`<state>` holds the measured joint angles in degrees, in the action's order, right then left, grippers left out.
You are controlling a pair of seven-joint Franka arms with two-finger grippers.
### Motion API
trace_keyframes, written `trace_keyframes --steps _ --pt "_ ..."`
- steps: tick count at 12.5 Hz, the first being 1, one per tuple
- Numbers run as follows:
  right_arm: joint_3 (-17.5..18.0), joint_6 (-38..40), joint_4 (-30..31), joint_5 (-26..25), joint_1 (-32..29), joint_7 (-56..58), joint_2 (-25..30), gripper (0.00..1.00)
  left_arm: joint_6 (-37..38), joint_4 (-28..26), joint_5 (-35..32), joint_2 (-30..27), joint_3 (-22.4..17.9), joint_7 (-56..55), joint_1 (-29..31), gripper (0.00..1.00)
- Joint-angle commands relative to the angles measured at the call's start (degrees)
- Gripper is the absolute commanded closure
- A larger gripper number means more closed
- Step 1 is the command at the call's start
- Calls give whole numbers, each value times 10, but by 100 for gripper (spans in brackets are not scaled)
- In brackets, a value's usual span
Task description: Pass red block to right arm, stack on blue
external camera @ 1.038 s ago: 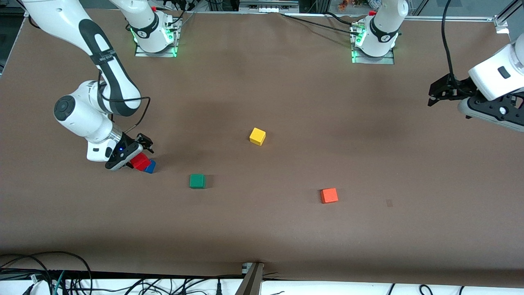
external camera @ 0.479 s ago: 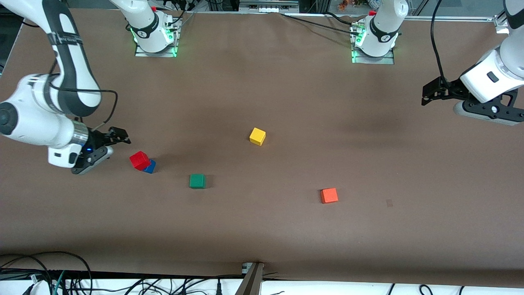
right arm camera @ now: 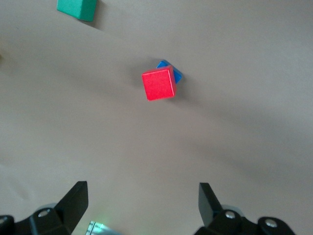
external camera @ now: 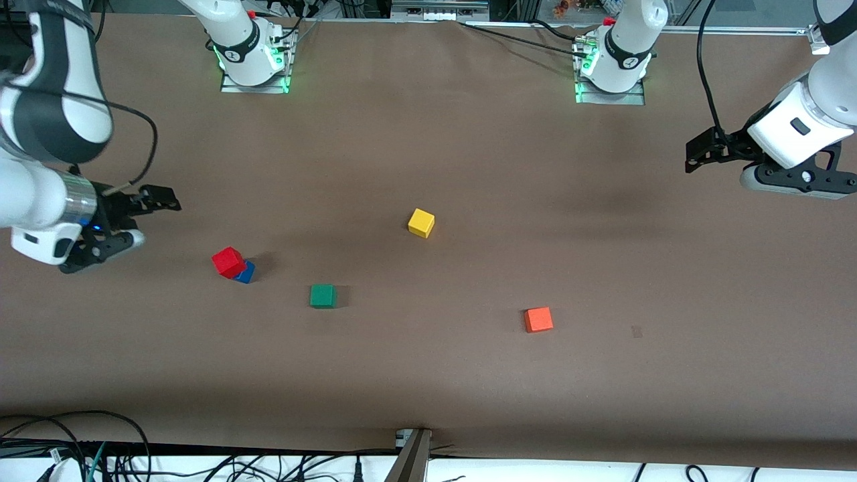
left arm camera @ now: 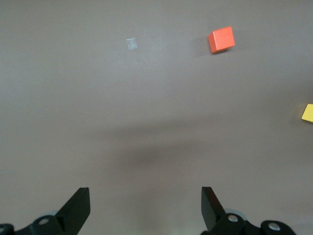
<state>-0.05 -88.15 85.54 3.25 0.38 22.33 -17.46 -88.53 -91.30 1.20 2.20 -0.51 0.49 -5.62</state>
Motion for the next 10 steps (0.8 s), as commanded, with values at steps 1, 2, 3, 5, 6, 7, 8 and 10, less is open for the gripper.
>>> trace_keyframes --steps 1,2,3,5,6,7,8,10 --pt "0 52 -6 -28 6 -15 65 0 -9 -2 14 -4 -6 -8 -5 0" --pt "0 68 1 -55 15 -30 93 0 -9 -1 14 -4 -6 -7 -5 0" --pt "0 80 19 -61 18 -82 120 0 -13 -1 12 -3 -6 -8 -5 0" --pt "-2 65 77 -67 23 -189 171 0 -9 -4 6 -3 -7 -7 -4 0" --pt "-18 33 91 -64 23 -214 176 0 -9 -3 4 -2 -6 -7 -5 0" --pt "-35 -8 96 -61 23 -216 177 0 -13 -2 3 2 -5 -7 -5 0" --pt "-40 -37 96 -61 20 -210 177 0 -18 3 3 7 -5 -7 -5 0" --pt "-41 -21 103 -59 17 -212 193 0 -13 6 4 9 -6 -7 -5 0"
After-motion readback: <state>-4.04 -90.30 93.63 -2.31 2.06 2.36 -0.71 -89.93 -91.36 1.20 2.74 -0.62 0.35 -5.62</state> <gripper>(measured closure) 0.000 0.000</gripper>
